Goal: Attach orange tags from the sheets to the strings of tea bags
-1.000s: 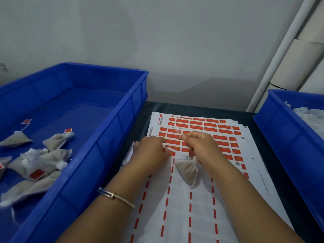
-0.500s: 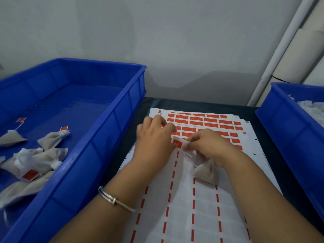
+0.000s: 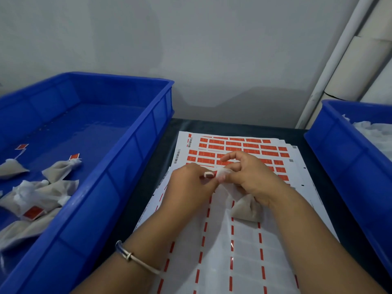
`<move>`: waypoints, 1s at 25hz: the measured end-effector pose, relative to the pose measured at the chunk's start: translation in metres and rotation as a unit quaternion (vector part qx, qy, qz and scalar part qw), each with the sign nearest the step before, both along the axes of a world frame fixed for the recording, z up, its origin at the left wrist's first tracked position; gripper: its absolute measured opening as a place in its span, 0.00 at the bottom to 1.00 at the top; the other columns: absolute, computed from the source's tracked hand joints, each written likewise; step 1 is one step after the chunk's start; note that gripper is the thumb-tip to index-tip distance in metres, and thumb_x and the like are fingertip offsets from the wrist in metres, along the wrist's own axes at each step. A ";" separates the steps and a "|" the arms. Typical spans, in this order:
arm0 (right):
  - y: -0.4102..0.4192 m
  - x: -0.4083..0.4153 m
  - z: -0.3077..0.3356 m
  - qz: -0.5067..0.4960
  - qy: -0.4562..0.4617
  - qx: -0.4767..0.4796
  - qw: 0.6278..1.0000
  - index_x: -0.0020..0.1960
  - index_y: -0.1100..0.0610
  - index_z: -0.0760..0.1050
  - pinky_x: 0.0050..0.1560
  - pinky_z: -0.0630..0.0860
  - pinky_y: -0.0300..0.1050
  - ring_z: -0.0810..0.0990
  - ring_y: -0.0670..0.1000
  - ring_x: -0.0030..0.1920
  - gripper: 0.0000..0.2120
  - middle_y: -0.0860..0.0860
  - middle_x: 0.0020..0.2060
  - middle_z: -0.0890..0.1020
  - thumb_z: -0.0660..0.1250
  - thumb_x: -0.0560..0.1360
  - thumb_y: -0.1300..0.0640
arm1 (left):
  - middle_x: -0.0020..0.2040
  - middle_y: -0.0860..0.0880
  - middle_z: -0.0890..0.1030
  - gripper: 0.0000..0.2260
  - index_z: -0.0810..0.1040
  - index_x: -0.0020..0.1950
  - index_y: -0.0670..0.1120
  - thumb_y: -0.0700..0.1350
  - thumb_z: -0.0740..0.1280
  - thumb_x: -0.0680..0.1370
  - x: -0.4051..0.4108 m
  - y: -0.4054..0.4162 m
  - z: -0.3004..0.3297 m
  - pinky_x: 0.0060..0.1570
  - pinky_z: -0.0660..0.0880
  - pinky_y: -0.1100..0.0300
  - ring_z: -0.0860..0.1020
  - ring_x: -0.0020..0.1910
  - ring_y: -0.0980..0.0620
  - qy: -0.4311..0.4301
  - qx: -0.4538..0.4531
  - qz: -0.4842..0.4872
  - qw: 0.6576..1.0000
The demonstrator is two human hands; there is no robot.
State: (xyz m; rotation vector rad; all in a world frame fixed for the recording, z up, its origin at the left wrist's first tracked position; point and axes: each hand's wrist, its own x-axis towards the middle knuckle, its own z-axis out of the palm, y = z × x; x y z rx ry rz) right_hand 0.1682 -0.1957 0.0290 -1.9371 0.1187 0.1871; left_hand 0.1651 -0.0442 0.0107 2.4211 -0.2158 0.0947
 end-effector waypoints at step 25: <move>0.007 -0.005 0.002 -0.001 -0.082 -0.047 0.995 0.45 0.42 0.71 0.24 0.67 0.23 0.75 0.38 0.36 0.14 0.31 0.37 0.73 0.74 0.70 0.56 | 0.44 0.57 0.78 0.12 0.82 0.55 0.53 0.53 0.69 0.73 -0.001 0.004 0.005 0.42 0.75 0.68 0.77 0.40 0.56 -0.024 -0.005 -0.023 0.999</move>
